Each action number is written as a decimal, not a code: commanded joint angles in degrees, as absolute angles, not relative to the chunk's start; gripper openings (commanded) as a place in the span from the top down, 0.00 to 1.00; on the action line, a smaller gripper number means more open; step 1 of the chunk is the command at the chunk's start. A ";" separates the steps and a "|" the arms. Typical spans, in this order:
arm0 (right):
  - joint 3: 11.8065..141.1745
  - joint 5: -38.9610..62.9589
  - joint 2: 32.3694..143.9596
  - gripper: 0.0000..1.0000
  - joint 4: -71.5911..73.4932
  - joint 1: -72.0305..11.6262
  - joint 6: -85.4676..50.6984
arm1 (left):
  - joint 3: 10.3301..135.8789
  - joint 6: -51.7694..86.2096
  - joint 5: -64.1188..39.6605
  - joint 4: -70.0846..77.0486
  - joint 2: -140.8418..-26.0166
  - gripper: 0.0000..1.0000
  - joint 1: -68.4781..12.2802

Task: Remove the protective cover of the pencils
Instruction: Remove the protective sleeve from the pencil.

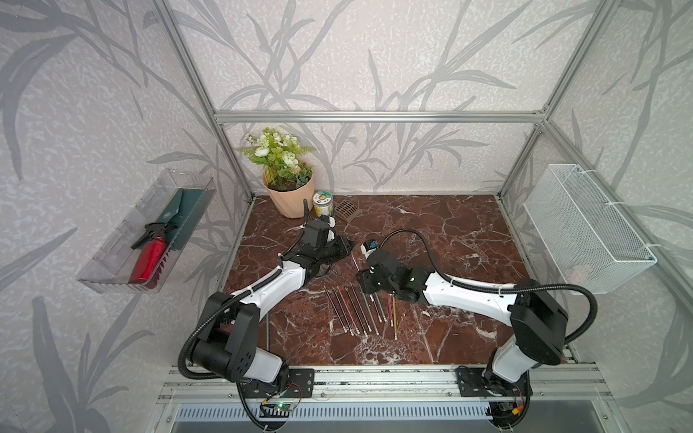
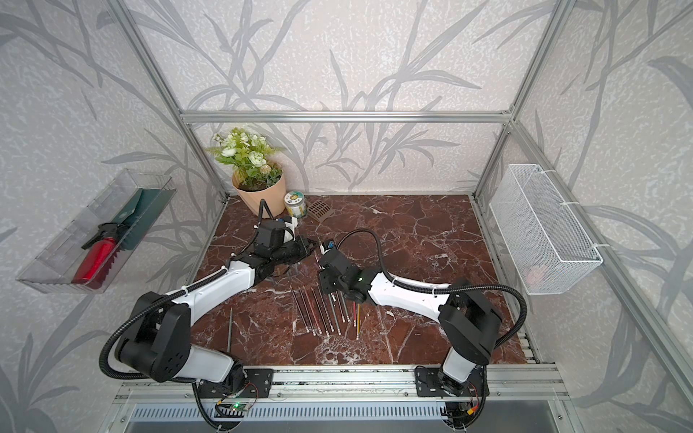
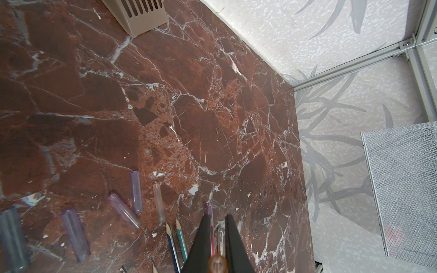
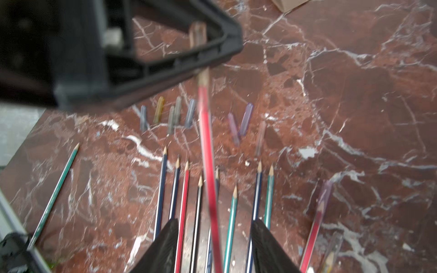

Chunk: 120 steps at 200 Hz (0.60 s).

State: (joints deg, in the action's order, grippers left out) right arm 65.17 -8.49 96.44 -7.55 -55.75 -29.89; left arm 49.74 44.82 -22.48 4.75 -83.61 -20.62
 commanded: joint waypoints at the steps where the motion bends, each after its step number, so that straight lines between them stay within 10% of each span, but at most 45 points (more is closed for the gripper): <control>1: 67.43 -7.07 99.72 0.56 -9.23 -56.03 -29.02 | 49.25 45.18 -23.20 5.91 -82.78 1.00 -20.83; 59: 67.12 -5.16 99.87 0.91 -8.48 -56.03 -27.89 | 49.35 45.18 -23.38 5.93 -82.84 1.00 -20.83; 120: 62.58 -3.79 96.39 1.00 -6.03 -57.11 -27.35 | 49.58 44.76 -22.53 4.93 -82.66 1.00 -20.83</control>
